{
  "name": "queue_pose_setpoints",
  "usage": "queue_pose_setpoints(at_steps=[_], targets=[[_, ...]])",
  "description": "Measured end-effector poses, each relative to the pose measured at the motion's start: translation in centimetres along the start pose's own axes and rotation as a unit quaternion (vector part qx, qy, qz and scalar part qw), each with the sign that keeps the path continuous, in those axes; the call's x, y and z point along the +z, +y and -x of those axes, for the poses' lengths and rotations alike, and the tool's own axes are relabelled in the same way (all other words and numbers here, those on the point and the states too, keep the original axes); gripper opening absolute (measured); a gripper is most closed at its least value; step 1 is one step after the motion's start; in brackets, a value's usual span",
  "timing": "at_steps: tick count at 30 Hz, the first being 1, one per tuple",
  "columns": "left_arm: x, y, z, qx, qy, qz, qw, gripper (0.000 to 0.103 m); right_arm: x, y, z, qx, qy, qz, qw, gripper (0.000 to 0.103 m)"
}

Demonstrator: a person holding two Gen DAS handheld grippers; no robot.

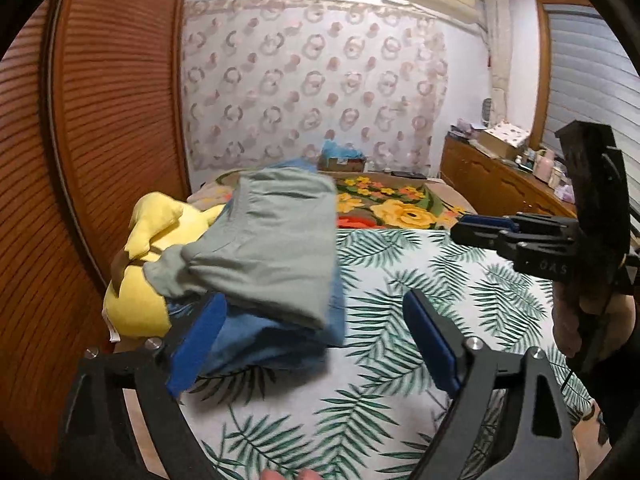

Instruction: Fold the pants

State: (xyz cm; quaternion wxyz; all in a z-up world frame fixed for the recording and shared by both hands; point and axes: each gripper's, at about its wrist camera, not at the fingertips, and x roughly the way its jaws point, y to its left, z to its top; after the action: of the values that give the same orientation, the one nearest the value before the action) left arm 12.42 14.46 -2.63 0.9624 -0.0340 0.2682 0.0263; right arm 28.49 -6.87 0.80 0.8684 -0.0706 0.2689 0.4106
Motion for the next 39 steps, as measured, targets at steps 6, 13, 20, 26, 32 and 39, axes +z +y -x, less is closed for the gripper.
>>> queue_pose_setpoints(at_steps=[6,13,20,26,32,39], targets=[[0.2,-2.2,1.0,-0.015,-0.005,-0.014,0.9998,0.090,-1.7,0.2,3.4,-0.017,-0.010,-0.012,1.000,0.032],[-0.2,-4.3,1.8,-0.050,-0.010,-0.015,0.9986,0.090,-3.7,0.7,7.1,-0.042,-0.025,-0.031,0.998,0.044],[-0.5,-6.2,2.7,-0.061,-0.015,-0.003,0.9980,0.090,-6.3,1.4,11.0,-0.063,-0.032,-0.050,0.996,0.047],[-1.3,-7.3,1.6,-0.038,0.003,-0.005,0.9993,0.090,-8.5,2.2,14.1,-0.084,-0.039,-0.064,0.994,0.048],[-2.2,-8.0,1.1,-0.055,0.013,-0.002,0.9984,0.090,-9.7,2.4,16.1,-0.096,-0.036,-0.073,0.992,0.048],[-2.2,-9.5,1.7,-0.056,0.018,-0.007,0.9982,0.090,-10.4,3.6,18.3,-0.109,-0.042,-0.083,0.990,0.049]])
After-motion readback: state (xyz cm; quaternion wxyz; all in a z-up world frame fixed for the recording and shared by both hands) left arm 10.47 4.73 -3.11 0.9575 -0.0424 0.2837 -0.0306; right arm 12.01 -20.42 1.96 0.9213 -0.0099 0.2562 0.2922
